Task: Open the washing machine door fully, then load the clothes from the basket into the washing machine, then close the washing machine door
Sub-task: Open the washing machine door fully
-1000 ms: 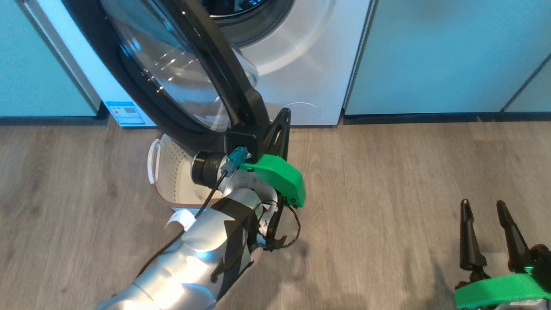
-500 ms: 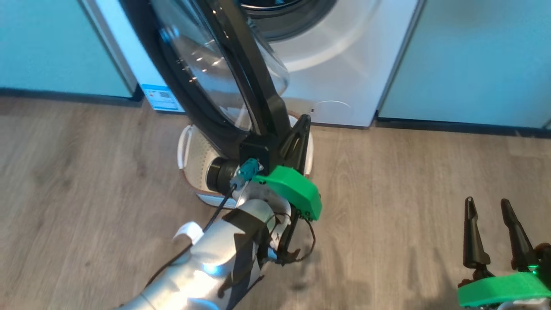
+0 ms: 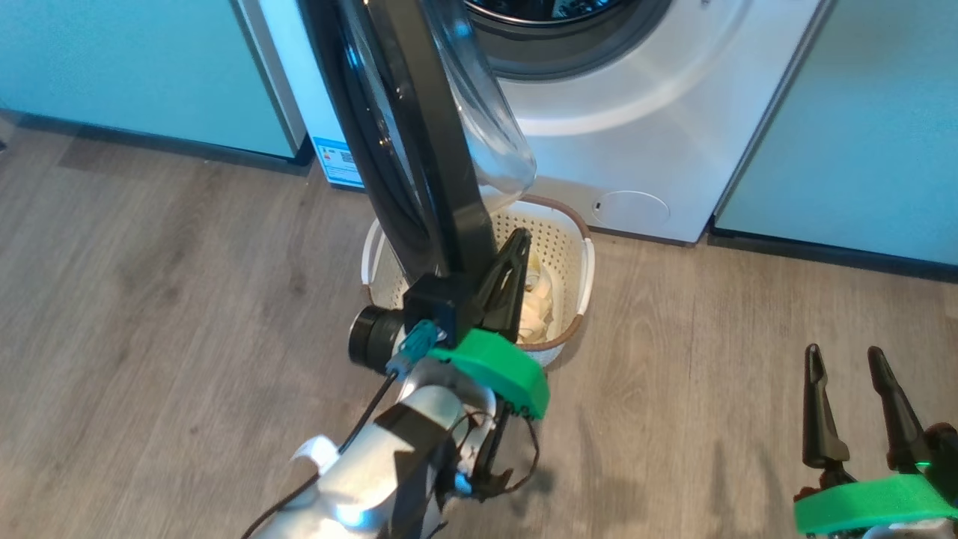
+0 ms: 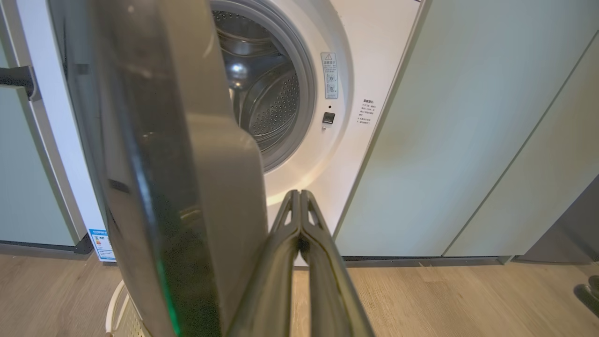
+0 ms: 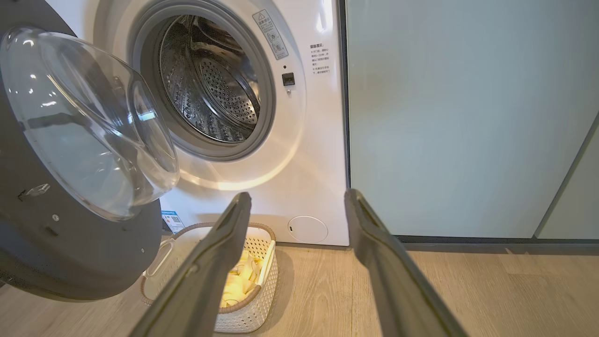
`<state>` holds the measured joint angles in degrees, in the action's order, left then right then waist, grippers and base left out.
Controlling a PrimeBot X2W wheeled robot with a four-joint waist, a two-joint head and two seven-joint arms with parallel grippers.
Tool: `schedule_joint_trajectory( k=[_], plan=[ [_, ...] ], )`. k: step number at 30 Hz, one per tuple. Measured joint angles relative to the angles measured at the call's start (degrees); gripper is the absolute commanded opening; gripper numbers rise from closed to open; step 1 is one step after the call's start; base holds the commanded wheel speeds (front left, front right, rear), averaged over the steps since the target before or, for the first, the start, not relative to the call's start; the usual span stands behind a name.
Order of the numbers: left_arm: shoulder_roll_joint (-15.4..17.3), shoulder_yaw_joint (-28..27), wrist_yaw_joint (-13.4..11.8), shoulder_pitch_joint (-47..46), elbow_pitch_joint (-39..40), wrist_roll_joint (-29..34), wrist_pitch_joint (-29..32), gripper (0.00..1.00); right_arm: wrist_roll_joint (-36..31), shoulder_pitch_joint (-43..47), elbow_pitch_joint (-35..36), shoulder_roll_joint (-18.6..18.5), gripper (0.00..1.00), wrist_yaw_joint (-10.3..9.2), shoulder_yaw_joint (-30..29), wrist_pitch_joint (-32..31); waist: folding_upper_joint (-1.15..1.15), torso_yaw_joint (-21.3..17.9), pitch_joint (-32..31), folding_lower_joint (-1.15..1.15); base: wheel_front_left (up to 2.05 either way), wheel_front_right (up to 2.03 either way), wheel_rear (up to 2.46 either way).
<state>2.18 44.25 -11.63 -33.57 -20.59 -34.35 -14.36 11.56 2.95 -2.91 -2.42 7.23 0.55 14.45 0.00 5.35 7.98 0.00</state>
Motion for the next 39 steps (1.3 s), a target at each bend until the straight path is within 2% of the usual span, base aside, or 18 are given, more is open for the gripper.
schedule_joint_trajectory(
  k=[10,23,39],
  plan=[
    [3.45,-1.99,-2.01,7.05,7.25,2.08,0.00,0.00,-0.07,0.10,-0.09,0.00,1.00,0.00,-0.26,0.00,0.00,1.79,-0.81,0.00,0.00,0.00,0.00],
    [9.23,-4.25,-2.49,10.90,11.35,2.50,0.19,0.00,-0.55,0.10,-0.08,0.00,1.00,0.00,-0.78,0.00,0.00,3.63,-0.33,0.00,0.00,0.00,0.00],
    [15.19,-15.81,-2.70,15.45,13.28,0.31,0.19,0.00,-0.57,0.07,-0.09,0.00,1.00,0.00,-1.48,0.00,0.00,5.93,0.28,0.00,0.00,0.00,0.00]
  ],
)
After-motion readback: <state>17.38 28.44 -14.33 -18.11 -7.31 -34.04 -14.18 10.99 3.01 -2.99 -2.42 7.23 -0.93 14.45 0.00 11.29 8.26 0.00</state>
